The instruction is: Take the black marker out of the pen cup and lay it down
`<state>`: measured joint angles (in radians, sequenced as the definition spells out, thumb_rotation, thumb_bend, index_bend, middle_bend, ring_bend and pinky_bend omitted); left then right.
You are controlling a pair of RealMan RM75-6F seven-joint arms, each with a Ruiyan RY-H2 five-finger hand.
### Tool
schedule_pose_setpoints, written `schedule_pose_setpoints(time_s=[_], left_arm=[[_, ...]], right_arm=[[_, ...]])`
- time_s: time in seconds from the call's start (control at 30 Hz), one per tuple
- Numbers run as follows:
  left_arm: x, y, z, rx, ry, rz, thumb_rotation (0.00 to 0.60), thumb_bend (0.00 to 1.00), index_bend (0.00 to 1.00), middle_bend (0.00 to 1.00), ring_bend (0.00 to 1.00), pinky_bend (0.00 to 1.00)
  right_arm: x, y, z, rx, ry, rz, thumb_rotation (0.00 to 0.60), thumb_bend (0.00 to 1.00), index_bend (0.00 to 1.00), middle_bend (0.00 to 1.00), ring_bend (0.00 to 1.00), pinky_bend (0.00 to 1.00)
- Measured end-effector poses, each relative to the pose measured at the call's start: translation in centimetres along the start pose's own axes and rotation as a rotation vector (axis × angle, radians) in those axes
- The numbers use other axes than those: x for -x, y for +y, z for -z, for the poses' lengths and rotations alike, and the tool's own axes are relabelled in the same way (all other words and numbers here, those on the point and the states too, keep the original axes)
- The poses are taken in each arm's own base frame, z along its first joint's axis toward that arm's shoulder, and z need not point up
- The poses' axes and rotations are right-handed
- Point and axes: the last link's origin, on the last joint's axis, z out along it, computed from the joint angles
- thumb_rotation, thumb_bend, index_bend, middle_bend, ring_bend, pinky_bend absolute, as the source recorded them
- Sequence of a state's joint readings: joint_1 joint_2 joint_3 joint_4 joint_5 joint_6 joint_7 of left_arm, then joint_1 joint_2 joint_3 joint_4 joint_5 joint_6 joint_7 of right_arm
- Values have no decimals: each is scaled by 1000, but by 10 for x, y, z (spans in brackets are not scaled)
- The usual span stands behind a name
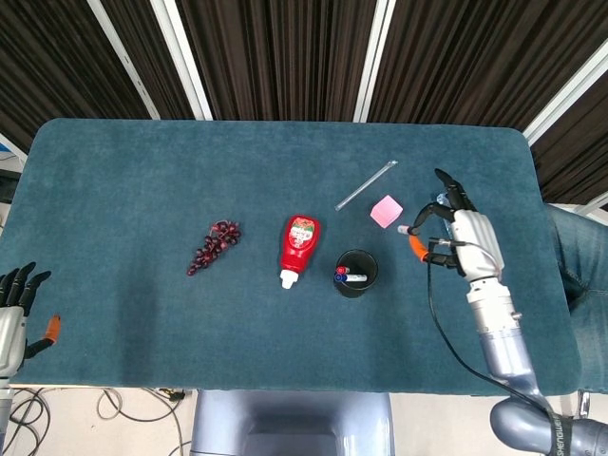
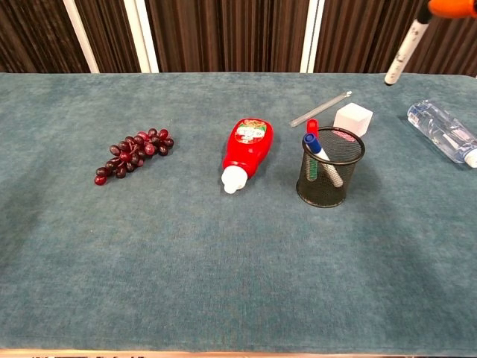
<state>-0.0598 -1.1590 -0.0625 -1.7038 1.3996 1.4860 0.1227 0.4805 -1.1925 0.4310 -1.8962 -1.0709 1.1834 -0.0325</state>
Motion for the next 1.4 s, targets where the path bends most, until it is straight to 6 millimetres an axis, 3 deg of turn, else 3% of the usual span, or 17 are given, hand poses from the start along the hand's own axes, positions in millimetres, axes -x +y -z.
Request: schedule_pose_setpoints(time_s=[0.27,0.53,0.83,1.4], left_arm=[[1,1,0,2,-2,-4,600,392,145,33,16,50],[0,0,0,-4,3,-4,600,392,145,33,16,50],[1,1,-1,-2,-1,-5,600,392,145,33,16,50],[1,0,-1,-10,-5,2,600,392,145,33,16,50]], right_arm=[[1,32,14,67,-25,-26,600,467,731,0,0,171],[32,59,20,118,-81,-87,600,468,731,0,0,171],[64,63,10,105,-114,-135,600,468,731,0,0,171],[97,73,-7,123,-154,-106,600,444,729,0,0,171]])
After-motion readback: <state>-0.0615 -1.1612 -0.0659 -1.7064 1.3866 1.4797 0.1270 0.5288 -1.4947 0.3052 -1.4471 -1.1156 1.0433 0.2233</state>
